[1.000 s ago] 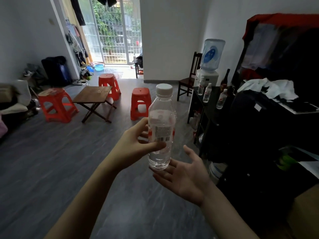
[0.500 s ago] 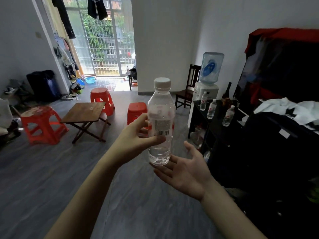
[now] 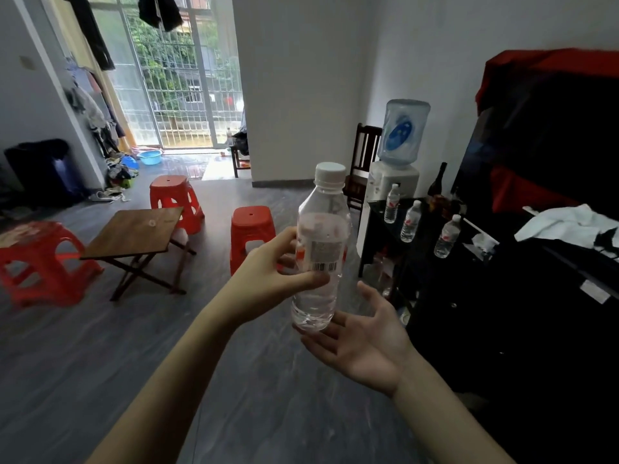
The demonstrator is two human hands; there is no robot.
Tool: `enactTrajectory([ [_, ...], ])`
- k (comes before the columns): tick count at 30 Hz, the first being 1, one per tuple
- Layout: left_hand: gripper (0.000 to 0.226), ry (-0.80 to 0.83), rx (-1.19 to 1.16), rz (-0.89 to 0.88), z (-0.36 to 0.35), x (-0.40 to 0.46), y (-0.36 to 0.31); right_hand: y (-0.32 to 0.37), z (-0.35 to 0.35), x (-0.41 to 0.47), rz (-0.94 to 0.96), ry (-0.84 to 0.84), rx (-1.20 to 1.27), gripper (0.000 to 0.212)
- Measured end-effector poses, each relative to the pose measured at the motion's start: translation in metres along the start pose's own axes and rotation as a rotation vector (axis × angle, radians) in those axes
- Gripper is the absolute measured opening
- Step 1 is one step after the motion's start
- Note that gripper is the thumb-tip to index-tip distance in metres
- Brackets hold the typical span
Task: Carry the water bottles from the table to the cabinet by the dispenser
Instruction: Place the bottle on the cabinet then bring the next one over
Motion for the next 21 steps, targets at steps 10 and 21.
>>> enactTrajectory([
  [10,0.063,0.037,0.019,-0.048,0.016,0.159,0.029,0.128,-0.006,0.102,0.044,0.023,0.033,0.082],
  [21,0.068,0.031,0.015,-0.047,0.033,0.274,0.088,0.211,-0.004,0.196,0.049,-0.048,0.031,0.080],
])
Point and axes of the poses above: each hand's wrist, its own x-axis towards the middle knuckle, its own z-axis out of the back of the hand, y = z × x, the point moved 6 cm from there along x, towards the middle knuckle, and after that the axes turned 1 degree about -x, right-handed, at the moved point
